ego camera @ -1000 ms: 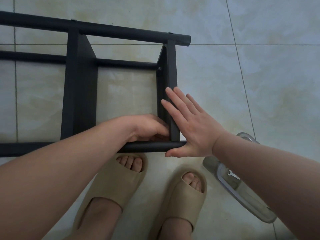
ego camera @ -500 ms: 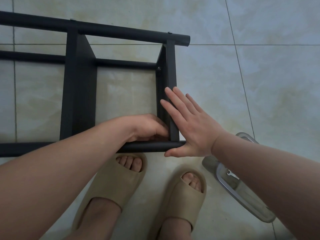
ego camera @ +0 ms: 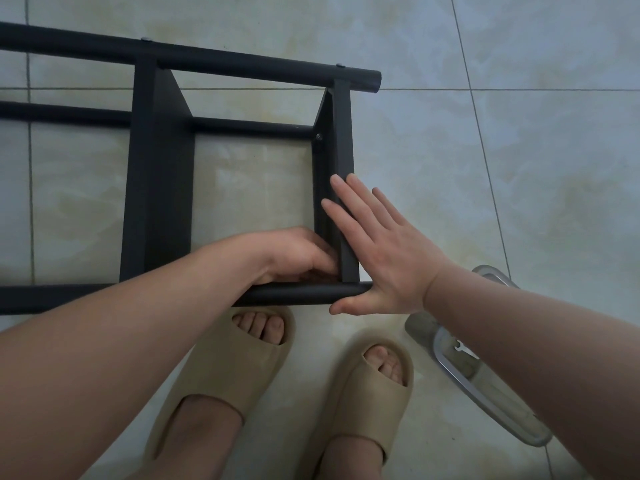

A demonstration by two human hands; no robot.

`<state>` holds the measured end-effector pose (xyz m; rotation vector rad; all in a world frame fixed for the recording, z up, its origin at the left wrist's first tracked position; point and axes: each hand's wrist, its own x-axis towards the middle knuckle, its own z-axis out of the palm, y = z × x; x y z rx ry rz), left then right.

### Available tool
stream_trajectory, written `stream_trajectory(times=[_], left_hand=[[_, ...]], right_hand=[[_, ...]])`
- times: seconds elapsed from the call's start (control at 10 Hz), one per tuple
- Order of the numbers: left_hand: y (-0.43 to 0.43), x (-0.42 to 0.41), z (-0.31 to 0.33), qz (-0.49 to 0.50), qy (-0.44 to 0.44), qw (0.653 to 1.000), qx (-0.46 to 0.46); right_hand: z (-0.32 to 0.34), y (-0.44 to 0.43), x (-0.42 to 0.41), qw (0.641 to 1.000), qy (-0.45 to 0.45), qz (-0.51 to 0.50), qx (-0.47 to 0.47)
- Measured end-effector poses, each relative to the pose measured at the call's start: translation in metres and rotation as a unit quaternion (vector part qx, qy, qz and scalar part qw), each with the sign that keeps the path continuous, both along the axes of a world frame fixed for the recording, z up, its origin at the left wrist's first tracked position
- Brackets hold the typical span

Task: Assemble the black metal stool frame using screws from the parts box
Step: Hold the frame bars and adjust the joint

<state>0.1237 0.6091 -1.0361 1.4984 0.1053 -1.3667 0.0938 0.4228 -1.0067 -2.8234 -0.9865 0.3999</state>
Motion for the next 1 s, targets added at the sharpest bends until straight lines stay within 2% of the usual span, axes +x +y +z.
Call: stream_trajectory(times=[0.2, 0.7, 1.0], left_hand=[[0.0029, 0.0012, -0.0047, 0.015, 0.037, 0.999, -0.031], [-0.0021, 0.0005, -0.0042, 0.004, 0.007, 1.000, 0.001], [-0.0009, 0.0019, -0.0096, 0.026, 0.022, 0.999, -0.026]], right_hand=[[0.0004, 0.0002, -0.0001, 1.000, 0.002, -0.001, -0.003], [-0.0011, 0.0000, -0.0007, 1.000, -0.003, -0.001, 0.002], [-0.0006, 0.0005, 0.0000, 1.000, -0.001, -0.001, 0.002]])
